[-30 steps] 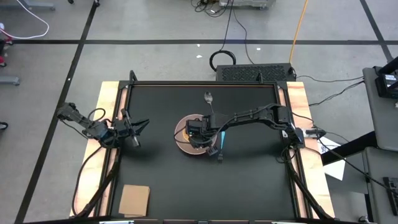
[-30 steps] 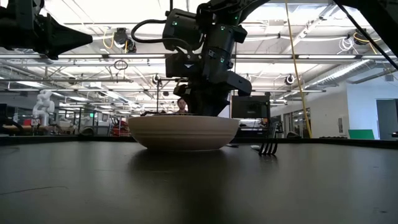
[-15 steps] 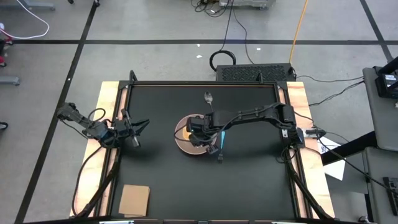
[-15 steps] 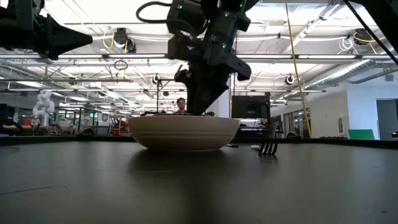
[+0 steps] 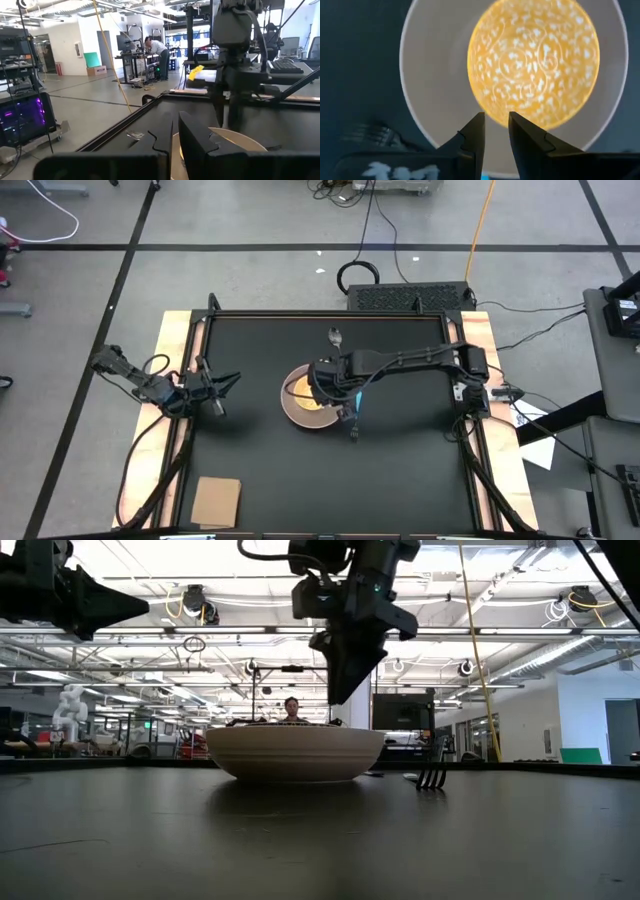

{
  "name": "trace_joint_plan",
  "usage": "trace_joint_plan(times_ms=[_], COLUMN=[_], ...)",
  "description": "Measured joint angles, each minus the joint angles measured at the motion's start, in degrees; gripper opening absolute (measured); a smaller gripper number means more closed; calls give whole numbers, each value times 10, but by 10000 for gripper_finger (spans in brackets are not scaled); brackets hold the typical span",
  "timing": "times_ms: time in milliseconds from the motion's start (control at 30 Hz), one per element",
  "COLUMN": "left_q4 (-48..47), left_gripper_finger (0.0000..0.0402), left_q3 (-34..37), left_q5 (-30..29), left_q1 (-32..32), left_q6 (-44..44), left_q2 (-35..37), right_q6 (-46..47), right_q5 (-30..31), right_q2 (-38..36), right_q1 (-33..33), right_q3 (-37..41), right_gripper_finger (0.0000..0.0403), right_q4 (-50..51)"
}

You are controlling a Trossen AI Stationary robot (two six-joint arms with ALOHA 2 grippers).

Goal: Set table place
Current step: Move the blue fork from the right side of the plate to the center of the table

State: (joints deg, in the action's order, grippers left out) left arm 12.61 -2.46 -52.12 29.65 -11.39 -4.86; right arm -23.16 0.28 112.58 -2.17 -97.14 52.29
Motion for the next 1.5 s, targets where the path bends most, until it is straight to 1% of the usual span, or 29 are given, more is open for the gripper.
trace_joint_plan(times_ms=[100, 200, 300, 400, 567, 667, 767, 867, 967, 1067, 1233, 1367, 1500], left_q4=[-12, -18, -23, -30, -39, -34, -25, -8, 9, 21, 25, 25, 25], left_gripper_finger=[37, 37, 37, 37, 37, 37, 37, 37, 37, 37, 37, 37, 37], left_q3=[0, 0, 0, 0, 0, 0, 0, 0, 0, 0, 0, 0, 0], left_q5=[0, 0, 0, 0, -5, -8, -10, -11, -11, -11, -6, -6, -5], left_q1=[0, 0, 0, 0, 0, 0, 0, 0, 0, 0, 0, 0, 0], left_q6=[8, 14, 15, 15, 3, -26, -54, -91, -111, -113, -113, -108, -104], left_q2=[0, 0, 0, 0, 0, 0, 0, 0, 0, 0, 0, 0, 0], right_q6=[13, 15, 24, 40, 67, 93, 119, 139, 152, 154, 163, 162, 169], right_q5=[-3, -4, -4, -4, -2, -1, -1, -1, 0, 0, -1, -1, 0], right_q2=[-13, -37, -71, -120, -216, -272, -309, -335, -355, -380, -422, -442, -443], right_q1=[-1, 0, 0, -1, -7, -13, -20, -29, -35, -37, -37, -40, -46], right_q3=[2, 25, 72, 136, 270, 360, 437, 496, 547, 592, 670, 704, 724], right_gripper_finger=[78, 78, 77, 77, 77, 77, 77, 77, 77, 77, 77, 77, 77], right_q4=[11, 1, -40, -92, -215, -324, -426, -486, -522, -556, -649, -689, -701])
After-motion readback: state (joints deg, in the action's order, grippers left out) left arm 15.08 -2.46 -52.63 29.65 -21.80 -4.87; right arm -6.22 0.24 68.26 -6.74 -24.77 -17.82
